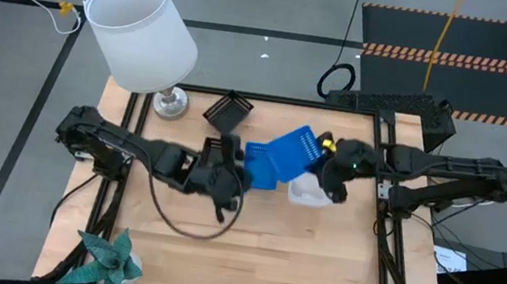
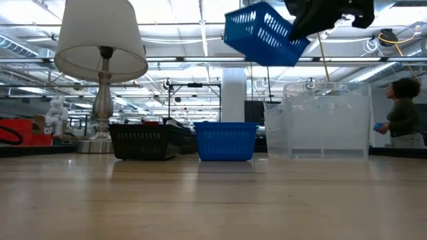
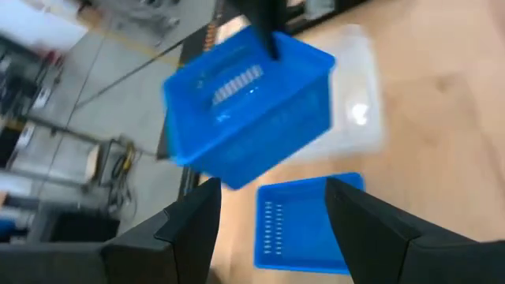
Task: Stack baskets by color
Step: Stack the top blue bin on top of the bottom blue bin
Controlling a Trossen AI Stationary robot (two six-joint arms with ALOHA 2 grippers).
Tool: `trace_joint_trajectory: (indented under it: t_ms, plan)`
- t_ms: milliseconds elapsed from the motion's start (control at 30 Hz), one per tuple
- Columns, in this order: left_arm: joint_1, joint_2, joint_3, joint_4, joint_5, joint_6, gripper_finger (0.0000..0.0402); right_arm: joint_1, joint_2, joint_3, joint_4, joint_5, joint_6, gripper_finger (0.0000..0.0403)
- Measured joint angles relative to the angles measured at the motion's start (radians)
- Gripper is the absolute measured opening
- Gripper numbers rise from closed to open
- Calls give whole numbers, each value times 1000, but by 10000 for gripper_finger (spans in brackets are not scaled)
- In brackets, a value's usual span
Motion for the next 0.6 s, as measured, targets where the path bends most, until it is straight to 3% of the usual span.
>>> trace_joint_trajectory:
  t_ms: [333,600]
  plan:
    - [-155,41,0,139,-8,135,230,125,95,0,41,26,-47,4]
    - [-155,103,0,105,64,199,230,164,178,0,120,14,-67,4]
